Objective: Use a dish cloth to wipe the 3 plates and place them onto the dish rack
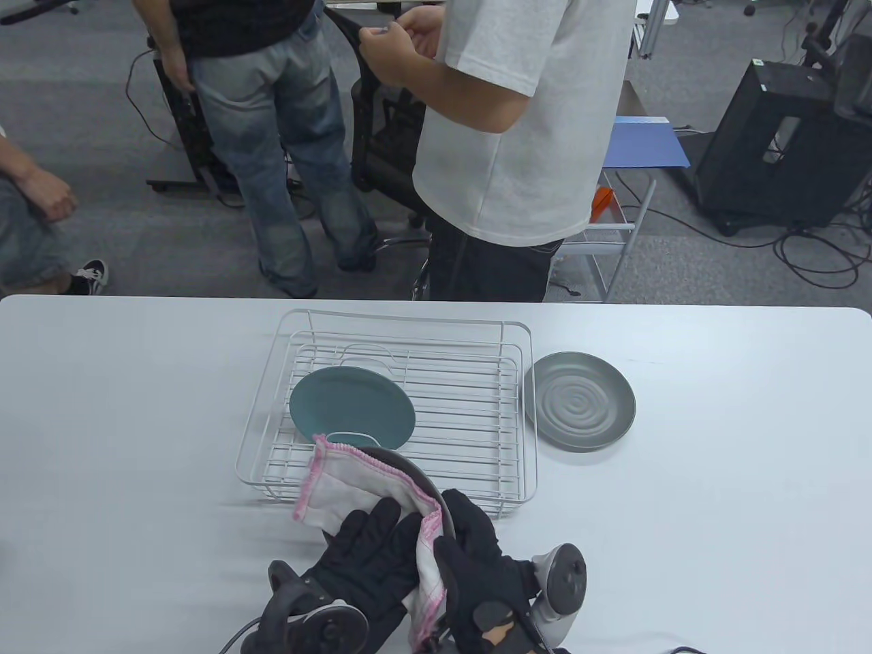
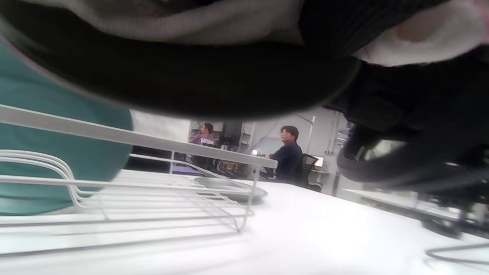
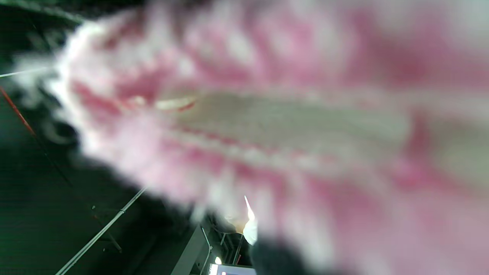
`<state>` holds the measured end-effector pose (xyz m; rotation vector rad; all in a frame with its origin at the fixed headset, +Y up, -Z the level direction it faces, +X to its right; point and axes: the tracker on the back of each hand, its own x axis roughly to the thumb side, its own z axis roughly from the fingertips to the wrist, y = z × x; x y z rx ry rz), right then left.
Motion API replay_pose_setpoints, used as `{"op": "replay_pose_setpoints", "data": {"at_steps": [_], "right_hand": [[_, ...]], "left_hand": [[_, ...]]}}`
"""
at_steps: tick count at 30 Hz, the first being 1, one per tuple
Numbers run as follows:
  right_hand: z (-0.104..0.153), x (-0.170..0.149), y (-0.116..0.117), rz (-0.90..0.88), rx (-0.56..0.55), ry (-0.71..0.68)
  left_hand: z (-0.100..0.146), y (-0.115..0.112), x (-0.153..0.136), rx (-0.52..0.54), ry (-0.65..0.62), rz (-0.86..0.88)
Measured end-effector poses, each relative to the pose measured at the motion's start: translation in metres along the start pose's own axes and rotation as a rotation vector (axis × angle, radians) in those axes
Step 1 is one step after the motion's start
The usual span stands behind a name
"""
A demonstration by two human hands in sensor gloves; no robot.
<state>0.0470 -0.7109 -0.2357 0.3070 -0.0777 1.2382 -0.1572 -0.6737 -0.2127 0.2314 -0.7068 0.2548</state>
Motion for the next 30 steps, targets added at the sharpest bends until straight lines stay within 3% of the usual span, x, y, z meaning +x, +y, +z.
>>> {"op": "replay_pose_setpoints", "data": {"at_steps": [7, 15, 22, 30], "right_hand": [[0.002, 0.004, 0.006, -0.009, 0.036, 0.035], [0.0, 0.017, -0.011, -0.08, -0.081, -0.045], [-0.001, 0.025, -0.031, -0.109, -0.214, -0.108], [0.0, 0.017, -0.023, -0.089, -0.166, -0.087]], "left_hand": [[0.006, 0.018, -0.027, 0.107, 0.122, 0.019], [0.006, 0.013, -0.038, 0.037, 0.144, 0.031], [-0.002, -0.006, -0.022, -0.123, 0.046, 0.08], [-0.003, -0.012, 0.008, -0.136, -0.066, 0.064]]}}
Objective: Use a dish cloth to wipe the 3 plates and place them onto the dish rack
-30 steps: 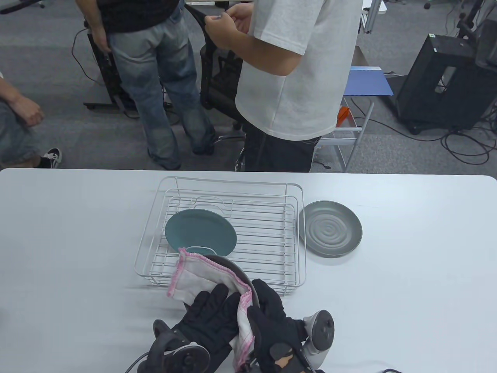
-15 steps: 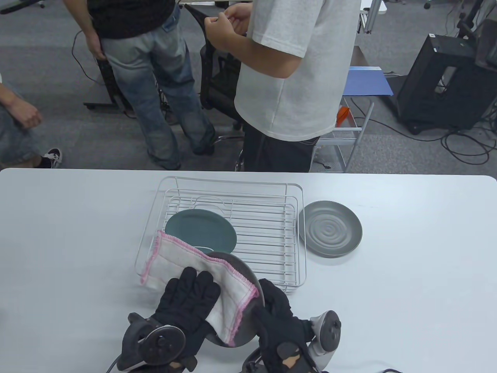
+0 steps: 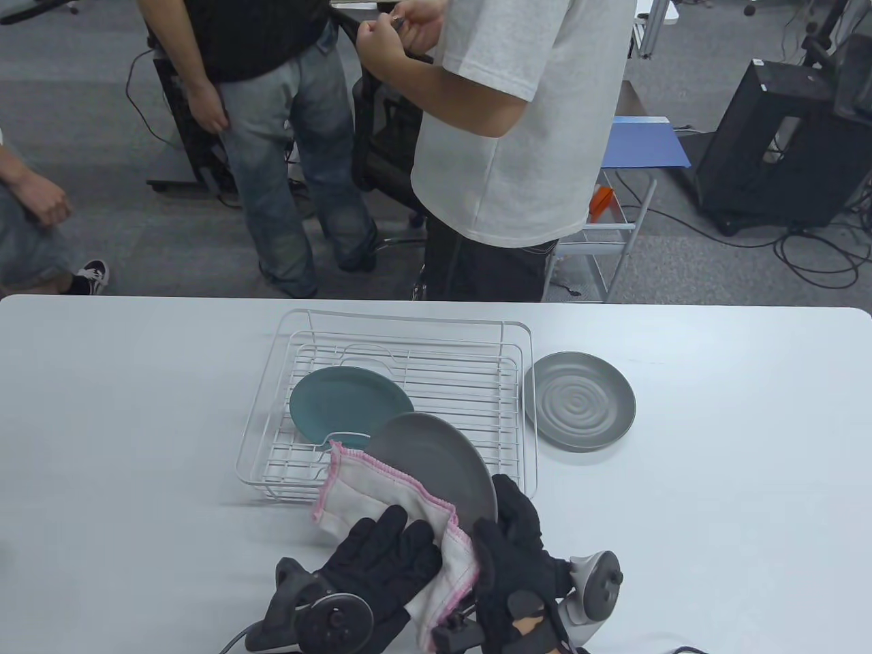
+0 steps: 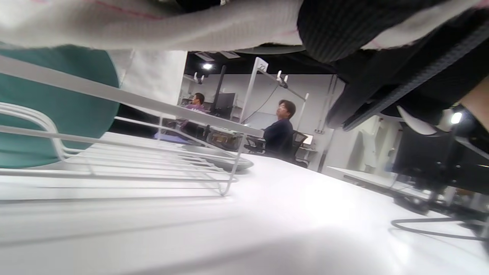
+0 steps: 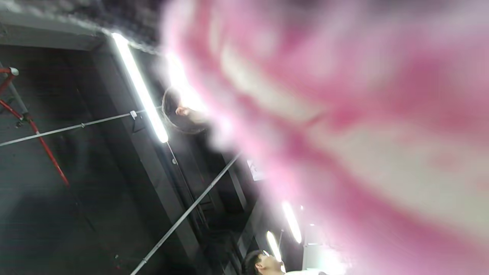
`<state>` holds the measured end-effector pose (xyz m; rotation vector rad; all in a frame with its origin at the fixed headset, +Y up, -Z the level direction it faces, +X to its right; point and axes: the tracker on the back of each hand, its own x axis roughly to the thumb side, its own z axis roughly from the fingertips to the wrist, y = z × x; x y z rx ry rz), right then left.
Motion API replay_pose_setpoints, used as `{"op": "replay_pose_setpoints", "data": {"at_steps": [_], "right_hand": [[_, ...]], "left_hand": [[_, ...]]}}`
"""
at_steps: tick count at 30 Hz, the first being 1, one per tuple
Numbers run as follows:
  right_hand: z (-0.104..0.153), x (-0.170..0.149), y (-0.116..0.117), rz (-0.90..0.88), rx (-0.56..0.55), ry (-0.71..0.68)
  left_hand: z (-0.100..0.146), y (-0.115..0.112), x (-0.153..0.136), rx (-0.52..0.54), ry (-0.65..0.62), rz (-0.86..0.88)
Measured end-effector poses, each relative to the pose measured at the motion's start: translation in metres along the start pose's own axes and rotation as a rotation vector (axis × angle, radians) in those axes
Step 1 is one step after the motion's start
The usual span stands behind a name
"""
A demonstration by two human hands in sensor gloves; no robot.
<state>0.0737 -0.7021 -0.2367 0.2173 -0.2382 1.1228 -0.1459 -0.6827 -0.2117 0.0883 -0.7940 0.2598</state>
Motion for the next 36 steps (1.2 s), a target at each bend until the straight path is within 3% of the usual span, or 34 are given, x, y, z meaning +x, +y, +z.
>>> {"op": "replay_pose_setpoints", "data": {"at_steps": [7, 13, 18, 23, 27, 32, 36], "right_hand": [[0.005, -0.014, 0.02, -0.03, 0.135, 0.059], [0.006, -0.017, 0.028, 0.01, 0.241, 0.108], [0.007, -0.016, 0.029, 0.017, 0.258, 0.132], [0.005, -0.008, 0.024, 0.022, 0.214, 0.114], [0.001, 0.001, 0.013, 0.012, 0.144, 0.084], [-0.003, 0.007, 0.0, -0.072, 0.046, 0.06], [-0.004, 0.007, -0.011, -0.125, -0.05, 0.034]], "left_hand": [[0.006, 0.011, 0.008, 0.121, -0.03, -0.06], [0.011, 0.023, -0.002, 0.208, 0.035, -0.119], [0.016, 0.032, -0.018, 0.254, 0.12, -0.089], [0.02, 0.036, -0.033, 0.255, 0.196, -0.08], [0.021, 0.033, -0.047, 0.169, 0.261, 0.029], [0.018, 0.025, -0.052, 0.106, 0.244, 0.109], [0.013, 0.019, -0.039, 0.066, 0.179, 0.122]]}}
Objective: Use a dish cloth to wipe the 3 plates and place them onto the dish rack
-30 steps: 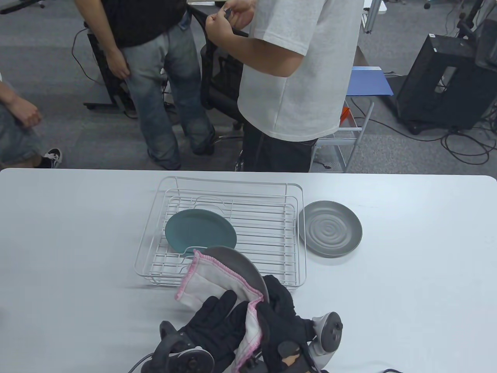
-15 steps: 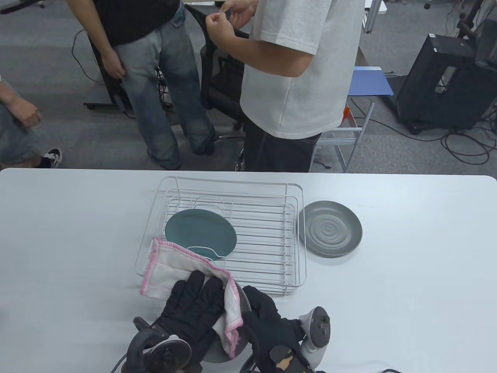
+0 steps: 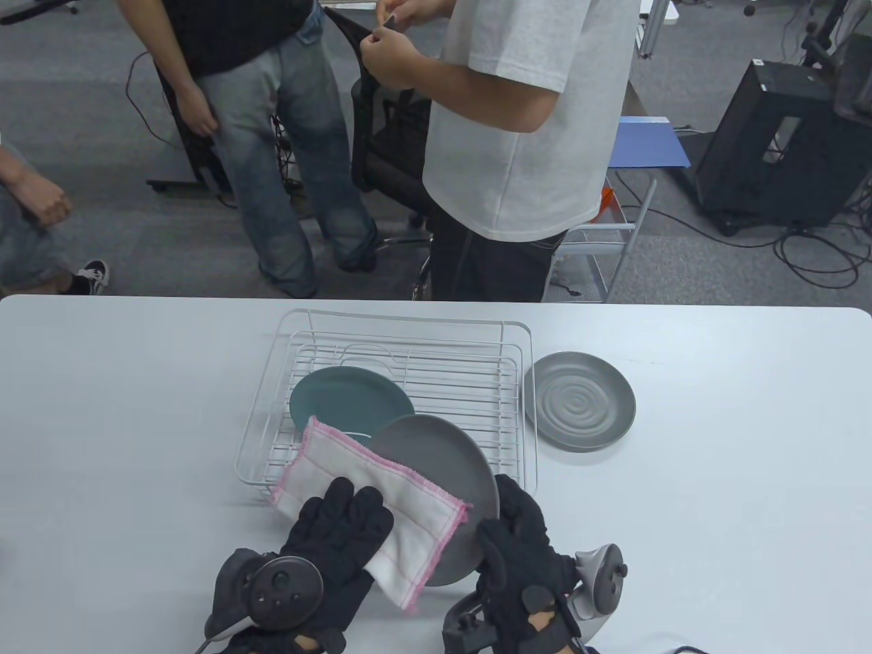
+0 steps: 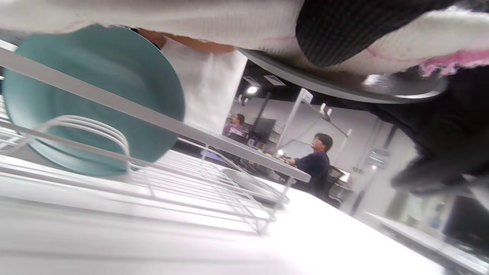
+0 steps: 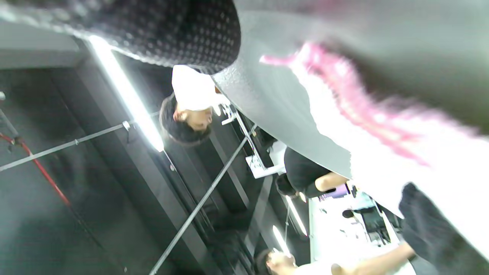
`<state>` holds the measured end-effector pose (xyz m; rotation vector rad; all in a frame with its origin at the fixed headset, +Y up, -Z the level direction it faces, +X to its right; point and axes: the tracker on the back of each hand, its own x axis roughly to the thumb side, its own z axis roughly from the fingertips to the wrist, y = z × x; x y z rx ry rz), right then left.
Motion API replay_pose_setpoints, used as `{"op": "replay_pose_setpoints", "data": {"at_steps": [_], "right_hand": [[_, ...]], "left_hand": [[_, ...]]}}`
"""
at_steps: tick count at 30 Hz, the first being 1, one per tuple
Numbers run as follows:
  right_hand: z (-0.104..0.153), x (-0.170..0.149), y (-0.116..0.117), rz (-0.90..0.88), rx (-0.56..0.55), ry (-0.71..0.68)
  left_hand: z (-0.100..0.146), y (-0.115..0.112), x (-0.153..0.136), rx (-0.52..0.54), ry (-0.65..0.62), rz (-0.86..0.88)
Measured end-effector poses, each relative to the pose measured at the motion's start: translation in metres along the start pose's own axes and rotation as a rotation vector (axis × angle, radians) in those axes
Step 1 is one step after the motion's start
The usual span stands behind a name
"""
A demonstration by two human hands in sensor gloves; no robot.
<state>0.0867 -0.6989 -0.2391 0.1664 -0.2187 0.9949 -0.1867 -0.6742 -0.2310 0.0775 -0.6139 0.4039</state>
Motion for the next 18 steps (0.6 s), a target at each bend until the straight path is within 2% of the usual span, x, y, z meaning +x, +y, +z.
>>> {"op": "replay_pose_setpoints", "data": {"at_steps": [4, 7, 10, 14, 18], "right_hand": [[-0.001, -0.004, -0.004, -0.024, -0.047, -0.016], [0.0, -0.01, -0.002, -0.021, -0.04, -0.007], [0.0, -0.018, 0.002, -0.016, -0.021, 0.009], [-0.003, -0.019, -0.001, 0.019, -0.048, -0.01], [-0.014, -0.006, -0.008, 0.167, -0.101, -0.114]], "left_hand": [[-0.002, -0.009, 0.015, -0.059, -0.07, 0.005], [-0.003, -0.014, 0.019, -0.096, -0.105, 0.129], [-0.002, -0.012, 0.018, -0.072, -0.138, 0.133], [0.004, 0.006, 0.006, 0.083, -0.108, 0.149], [0.019, 0.038, -0.019, 0.362, -0.021, 0.256]]}}
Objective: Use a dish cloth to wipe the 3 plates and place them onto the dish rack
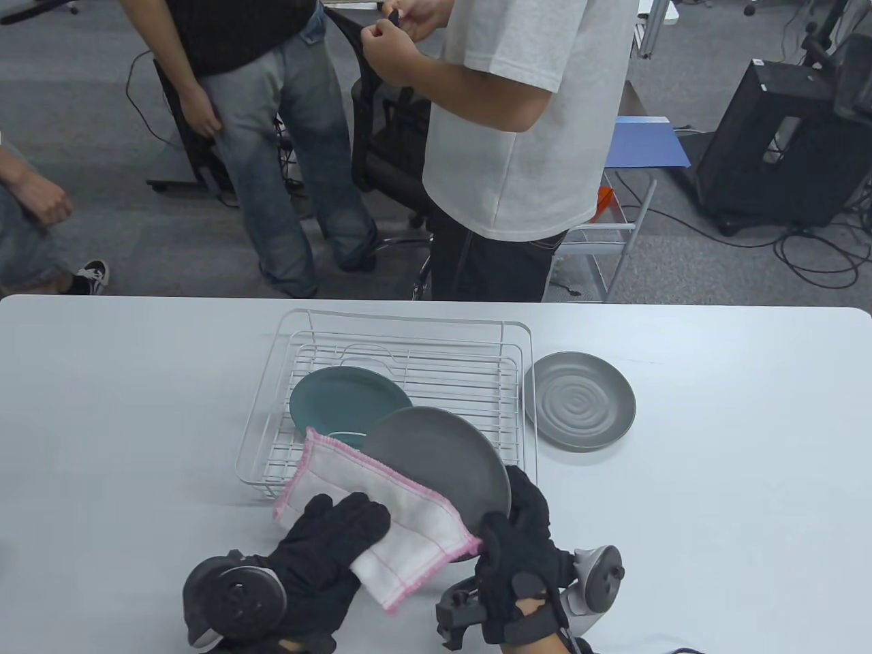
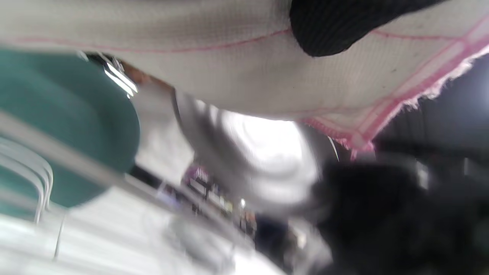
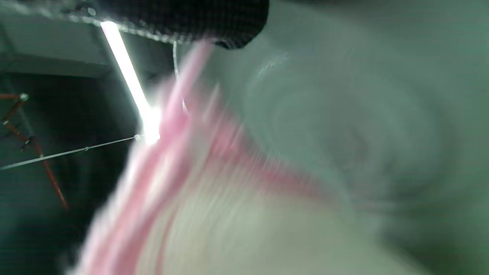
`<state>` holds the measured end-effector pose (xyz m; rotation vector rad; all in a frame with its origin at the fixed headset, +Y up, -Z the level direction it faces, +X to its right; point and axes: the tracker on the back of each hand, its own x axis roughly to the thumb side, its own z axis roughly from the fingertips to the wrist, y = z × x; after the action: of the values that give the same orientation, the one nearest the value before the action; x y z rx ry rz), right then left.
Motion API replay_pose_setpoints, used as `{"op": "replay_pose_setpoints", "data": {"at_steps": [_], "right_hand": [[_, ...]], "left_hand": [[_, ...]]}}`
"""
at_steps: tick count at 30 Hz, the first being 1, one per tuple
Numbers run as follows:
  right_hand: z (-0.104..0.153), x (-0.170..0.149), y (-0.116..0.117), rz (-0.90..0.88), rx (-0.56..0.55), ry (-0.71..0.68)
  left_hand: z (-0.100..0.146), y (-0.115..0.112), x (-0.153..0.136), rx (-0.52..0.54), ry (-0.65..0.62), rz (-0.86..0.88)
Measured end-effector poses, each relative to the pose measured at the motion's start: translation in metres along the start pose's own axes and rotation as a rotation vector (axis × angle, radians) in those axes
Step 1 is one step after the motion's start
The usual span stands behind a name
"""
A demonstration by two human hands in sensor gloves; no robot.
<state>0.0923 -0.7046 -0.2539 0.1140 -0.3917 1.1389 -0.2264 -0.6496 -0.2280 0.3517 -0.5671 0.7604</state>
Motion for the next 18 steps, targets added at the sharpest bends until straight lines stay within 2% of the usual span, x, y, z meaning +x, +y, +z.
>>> {"op": "replay_pose_setpoints", "data": {"at_steps": [2, 6, 12, 18], "right_hand": [[-0.01, 0.008, 0.0, 0.087, -0.005, -0.051], [-0.03, 0.022, 0.014, 0.268, 0.022, -0.158], [-0.068, 0.03, 0.054, 0.6, 0.147, -0.314], [-0.102, 0.013, 0.1, 0.838, 0.301, -0.376]], "left_hand": [[0.004, 0.019, -0.01, 0.134, 0.046, 0.016], [0.011, 0.049, -0.032, 0.297, 0.142, 0.066], [0.018, 0.065, -0.056, 0.393, 0.25, 0.095], [0.021, 0.066, -0.066, 0.414, 0.293, 0.135]]}}
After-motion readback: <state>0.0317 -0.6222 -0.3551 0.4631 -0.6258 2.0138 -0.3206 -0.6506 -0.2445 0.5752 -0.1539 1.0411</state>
